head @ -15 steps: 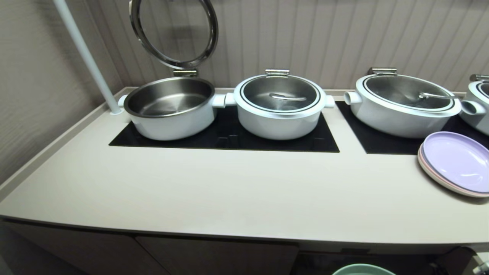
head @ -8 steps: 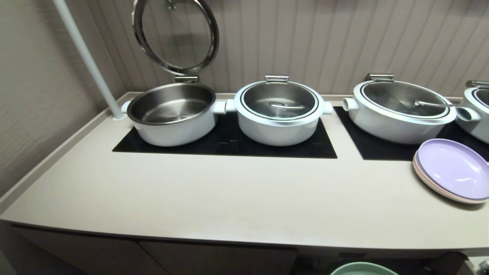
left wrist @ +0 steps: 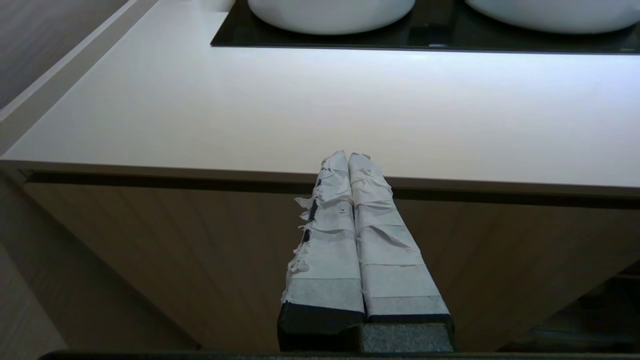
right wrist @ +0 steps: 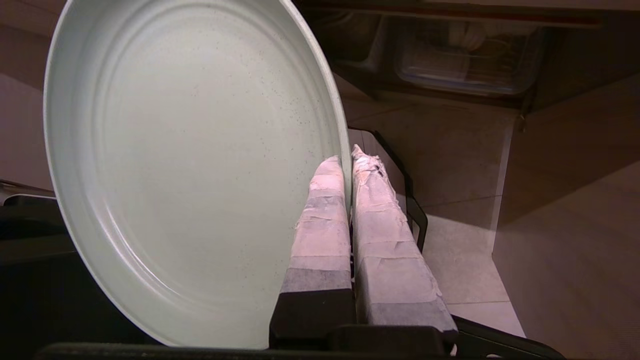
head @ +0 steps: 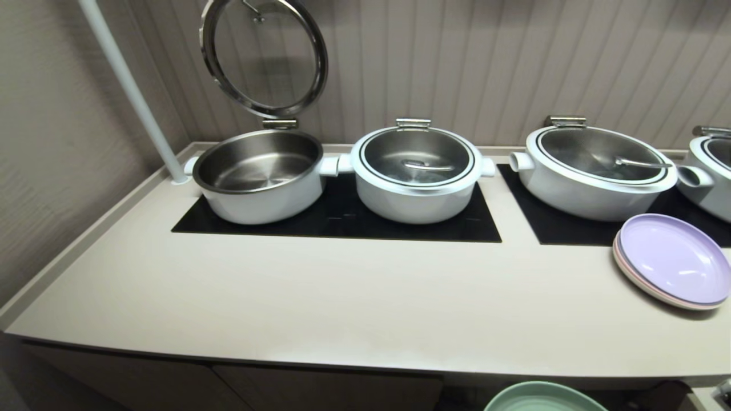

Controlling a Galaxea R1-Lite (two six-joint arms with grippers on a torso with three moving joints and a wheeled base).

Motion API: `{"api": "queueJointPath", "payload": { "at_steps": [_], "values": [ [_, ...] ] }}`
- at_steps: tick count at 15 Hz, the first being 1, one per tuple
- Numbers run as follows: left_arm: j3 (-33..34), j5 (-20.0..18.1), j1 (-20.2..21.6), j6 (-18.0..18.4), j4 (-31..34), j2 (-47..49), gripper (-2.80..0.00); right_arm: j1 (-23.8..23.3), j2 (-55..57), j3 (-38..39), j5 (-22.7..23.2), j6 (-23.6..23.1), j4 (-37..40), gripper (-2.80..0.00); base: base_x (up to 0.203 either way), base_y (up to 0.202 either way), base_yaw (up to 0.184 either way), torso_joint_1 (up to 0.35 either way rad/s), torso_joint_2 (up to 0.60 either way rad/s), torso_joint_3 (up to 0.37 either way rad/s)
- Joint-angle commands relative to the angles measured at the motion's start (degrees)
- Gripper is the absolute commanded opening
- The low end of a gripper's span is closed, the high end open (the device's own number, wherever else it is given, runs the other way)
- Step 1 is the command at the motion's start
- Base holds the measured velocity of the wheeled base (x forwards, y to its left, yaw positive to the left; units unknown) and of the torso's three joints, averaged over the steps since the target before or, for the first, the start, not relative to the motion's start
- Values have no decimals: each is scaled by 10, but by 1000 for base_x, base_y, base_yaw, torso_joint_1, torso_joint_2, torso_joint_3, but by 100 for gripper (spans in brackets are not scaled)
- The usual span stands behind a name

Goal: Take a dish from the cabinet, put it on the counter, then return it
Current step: Place it on the table

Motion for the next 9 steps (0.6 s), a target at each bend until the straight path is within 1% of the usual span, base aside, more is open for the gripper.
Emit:
{"api": "queueJointPath", "payload": {
  "at_steps": [1,9],
  "values": [
    [0,1,0,0,0,0,-280,0,1,-1,1,1,-1,-280,0,0,0,76,-134,-80],
    [0,0,0,0,0,0,-280,-4,6,-9,0,1,0,-280,0,0,0,75,-147,-68]
  ]
}}
